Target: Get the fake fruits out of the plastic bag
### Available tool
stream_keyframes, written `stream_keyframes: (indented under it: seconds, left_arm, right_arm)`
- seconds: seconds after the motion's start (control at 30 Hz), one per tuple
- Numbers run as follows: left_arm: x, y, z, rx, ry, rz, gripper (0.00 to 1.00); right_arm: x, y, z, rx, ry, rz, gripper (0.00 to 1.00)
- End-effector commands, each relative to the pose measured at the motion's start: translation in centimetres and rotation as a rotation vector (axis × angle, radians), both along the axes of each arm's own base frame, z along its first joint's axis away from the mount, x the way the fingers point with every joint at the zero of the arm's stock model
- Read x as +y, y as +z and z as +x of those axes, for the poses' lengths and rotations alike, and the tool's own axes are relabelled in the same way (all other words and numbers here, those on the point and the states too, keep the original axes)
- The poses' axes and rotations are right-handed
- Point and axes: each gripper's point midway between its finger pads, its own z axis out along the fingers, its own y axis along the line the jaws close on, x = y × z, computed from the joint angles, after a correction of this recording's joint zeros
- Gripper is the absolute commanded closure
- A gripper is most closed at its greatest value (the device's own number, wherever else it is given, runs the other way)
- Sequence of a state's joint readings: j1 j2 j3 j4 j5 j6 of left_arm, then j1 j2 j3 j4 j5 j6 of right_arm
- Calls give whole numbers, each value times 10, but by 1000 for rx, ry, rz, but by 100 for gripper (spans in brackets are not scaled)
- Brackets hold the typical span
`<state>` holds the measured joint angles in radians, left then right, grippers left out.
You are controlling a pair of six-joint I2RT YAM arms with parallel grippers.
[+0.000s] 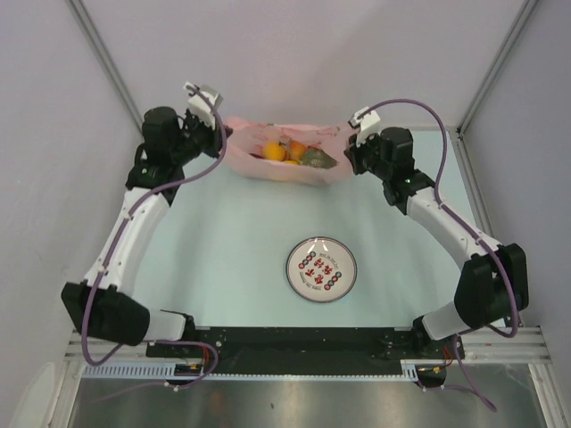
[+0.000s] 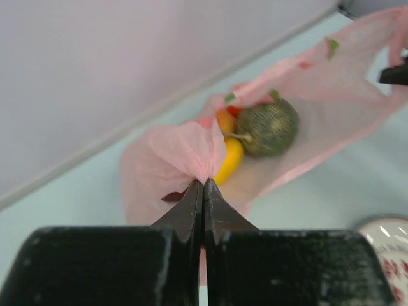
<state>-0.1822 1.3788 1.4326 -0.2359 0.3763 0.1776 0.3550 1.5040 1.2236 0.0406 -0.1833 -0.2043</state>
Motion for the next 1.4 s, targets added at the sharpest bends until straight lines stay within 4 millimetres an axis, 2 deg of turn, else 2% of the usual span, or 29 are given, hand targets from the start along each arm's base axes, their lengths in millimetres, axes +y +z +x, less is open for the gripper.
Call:
stream_keyframes:
  seconds: [0.0,0.03,0.07,0.13,0.2,0.23,0.3,0.33,0.47,0.5,0.53,0.6,0.63,0.7,0.73,0.8,0.9,0.93,0.97,1.03,1.1,1.17,1.2,1.27,1.3,1.37]
  left_arm:
    - [-28,-23,-74,98,-201,-118,100]
    - [-32,-24,-86,104,-226,-132,100]
    - [-34,-17,-101,84,-250,-148,100]
    - [-40,-26,-117,120,-273,-175,100]
    - [-44,-27,-131,149,-297,-199,100]
    - [-45,-32,-134,171,-303,-206,100]
    - [-46,-39,-139,197,-309,-209,99]
    - [-46,-40,-140,198,-310,-209,100]
    - [-48,-47,-141,221,-316,-205,100]
    - [-47,-52,-141,228,-311,-199,100]
    - [-46,-54,-141,233,-306,-197,100]
    - [-45,-56,-143,233,-300,-194,100]
    - [-43,-52,-143,219,-291,-194,100]
    - [-42,-47,-144,206,-286,-195,100]
    - [-41,-43,-146,191,-287,-194,100]
    - [-41,-46,-147,189,-288,-184,100]
    - [-41,-51,-148,188,-288,-184,100]
    - [-41,-51,-147,186,-289,-184,100]
    - [-41,-51,-147,183,-289,-186,100]
    - [-41,-54,-148,187,-290,-184,99]
    - [-40,-57,-151,191,-296,-175,99]
    - [-41,-61,-153,189,-310,-153,98]
    - [-40,-61,-154,184,-315,-147,97]
    - [-39,-62,-153,172,-317,-125,96]
    - [-37,-62,-151,167,-305,-117,97]
    - [-36,-62,-150,152,-302,-101,96]
  right_arm:
    - [-1,-15,-48,82,56,-30,100]
    - [-2,-20,-56,105,68,-47,94]
    - [-3,-11,-63,87,78,-48,80]
    - [4,5,-71,29,108,-60,44]
    - [11,38,-82,-75,134,-41,34]
    - [25,57,-89,-142,162,-21,29]
    - [38,80,-97,-226,188,-6,28]
    - [55,91,-106,-276,231,9,30]
    - [93,92,-118,-341,329,-16,35]
    - [98,89,-117,-339,345,-13,38]
    - [108,76,-109,-319,357,-21,46]
    - [116,59,-99,-289,354,-35,52]
    - [123,40,-89,-254,349,-51,56]
    - [130,24,-77,-231,338,-76,58]
    - [136,3,-65,-200,332,-100,60]
    - [142,-2,-51,-208,312,-113,61]
    - [158,-21,-26,-200,297,-141,64]
    - [161,-24,-18,-204,286,-145,64]
    - [166,-42,-8,-181,276,-164,64]
    - [169,-34,11,-207,239,-162,61]
    - [176,-45,29,-202,221,-189,56]
    - [178,-66,39,-175,227,-264,48]
    - [182,-81,50,-144,223,-304,45]
    - [177,-90,67,-122,188,-350,43]
    - [178,-103,75,-90,191,-373,42]
    - [174,-111,86,-89,194,-412,41]
